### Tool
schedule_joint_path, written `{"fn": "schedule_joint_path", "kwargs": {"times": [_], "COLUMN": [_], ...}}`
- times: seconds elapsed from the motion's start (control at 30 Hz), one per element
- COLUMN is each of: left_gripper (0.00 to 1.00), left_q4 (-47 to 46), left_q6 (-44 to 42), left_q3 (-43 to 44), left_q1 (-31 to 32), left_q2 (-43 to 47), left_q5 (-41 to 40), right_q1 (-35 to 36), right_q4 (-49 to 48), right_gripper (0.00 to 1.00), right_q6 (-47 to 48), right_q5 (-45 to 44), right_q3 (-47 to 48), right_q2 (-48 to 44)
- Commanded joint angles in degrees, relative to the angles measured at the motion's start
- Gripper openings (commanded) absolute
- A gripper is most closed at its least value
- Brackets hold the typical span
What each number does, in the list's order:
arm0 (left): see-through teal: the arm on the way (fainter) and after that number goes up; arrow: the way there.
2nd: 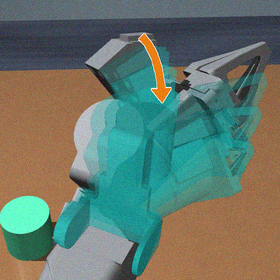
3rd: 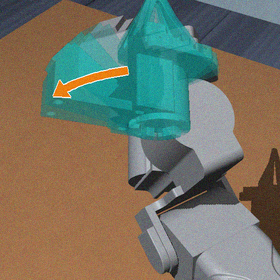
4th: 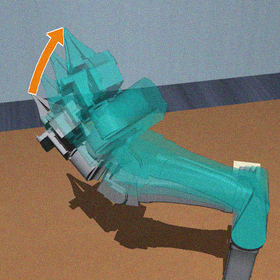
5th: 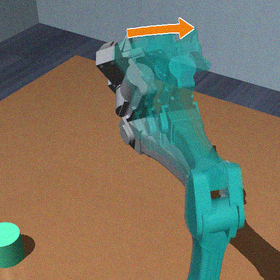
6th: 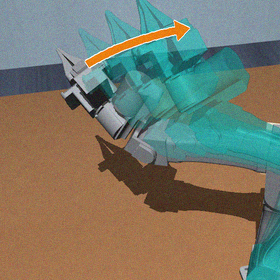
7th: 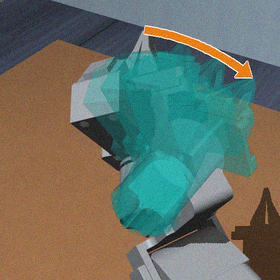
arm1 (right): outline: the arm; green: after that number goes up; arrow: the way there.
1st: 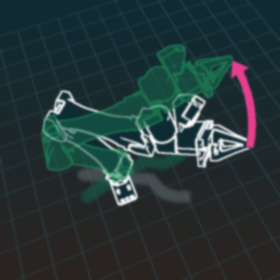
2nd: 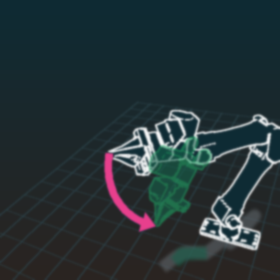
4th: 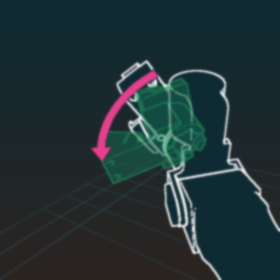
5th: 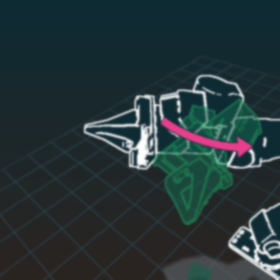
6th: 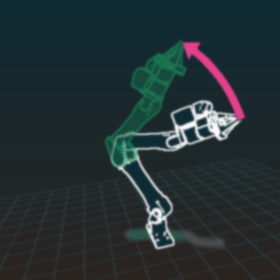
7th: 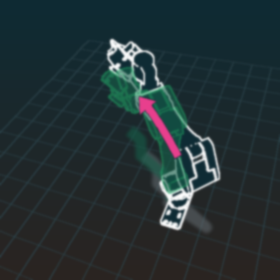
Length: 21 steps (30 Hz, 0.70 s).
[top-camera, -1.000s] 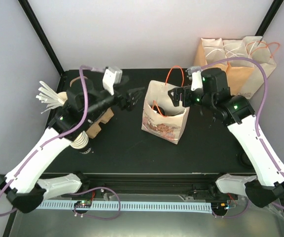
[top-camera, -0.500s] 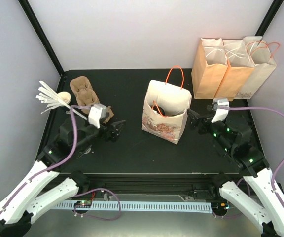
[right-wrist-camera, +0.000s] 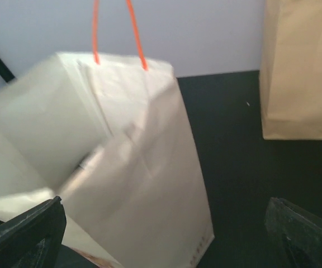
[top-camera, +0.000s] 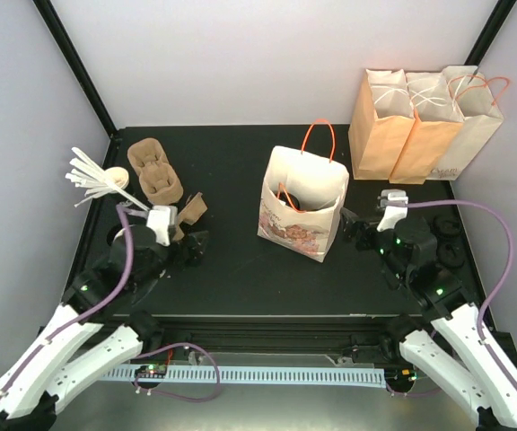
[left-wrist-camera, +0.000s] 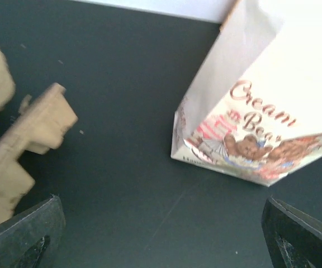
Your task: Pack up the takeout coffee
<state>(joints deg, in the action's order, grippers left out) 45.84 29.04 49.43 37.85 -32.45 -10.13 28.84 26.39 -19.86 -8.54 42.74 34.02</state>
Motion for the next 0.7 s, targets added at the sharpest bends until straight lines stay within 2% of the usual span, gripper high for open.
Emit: {"fn": "schedule_joint_path", "kwargs": {"times": [0.0, 0.1, 0.2, 0.23, 0.3, 0.37, 0.43, 0.47, 0.53, 0.67], "left_gripper": [0.99, 0.99, 0.99, 0.99, 0.99, 0.99, 0.99, 0.99, 0.99, 0.99], "left_q4": [-19.7, -32.1, -39.7, -42.5, -48.4, -52.0, -55.5, -56.0, -56.1, -56.7], "left_q6": [-3.6, -9.2, -13.9, -17.0, -22.4, -22.8, -23.6, -23.5, -25.6, -29.3], "left_q3": [-9.1, -14.5, -16.7, -17.3, -18.0, -17.5, -17.0, -16.3, -14.5, -11.9], "left_q1": [-0.2, -0.2, -0.6, -1.5, -4.0, -8.0, -15.9, -18.8, -22.4, -25.0], "left_q2": [-2.5, -7.2, -13.7, -16.1, -20.8, -26.0, -30.0, -32.1, -35.6, -39.3], "left_q5": [7.8, 6.5, -3.1, -3.6, -1.9, -0.2, 11.0, 13.2, 14.0, 11.1], "right_q1": [-0.2, -0.2, -0.2, -0.2, -0.2, -0.2, -0.4, -0.7, -3.3, -8.5], "right_q4": [-7.9, -16.3, -24.6, -26.9, -33.2, -40.2, -48.6, -52.3, -57.9, -60.4], "right_gripper": [1.0, 1.0, 0.99, 0.99, 0.98, 0.96, 0.95, 0.94, 0.92, 0.92], "right_q6": [0.9, 6.2, 10.5, 11.0, 11.7, 14.0, 17.0, 18.0, 18.4, 19.4], "right_q5": [-7.9, -12.4, -13.8, -14.5, -16.2, -17.5, -18.8, -19.2, -18.0, -14.2], "right_q3": [-7.0, -14.4, -20.0, -21.2, -23.8, -26.9, -30.0, -31.3, -33.4, -32.6], "right_q2": [-4.4, -8.0, -8.7, -8.1, -6.6, -4.4, -1.9, -0.4, 3.2, 9.0]}}
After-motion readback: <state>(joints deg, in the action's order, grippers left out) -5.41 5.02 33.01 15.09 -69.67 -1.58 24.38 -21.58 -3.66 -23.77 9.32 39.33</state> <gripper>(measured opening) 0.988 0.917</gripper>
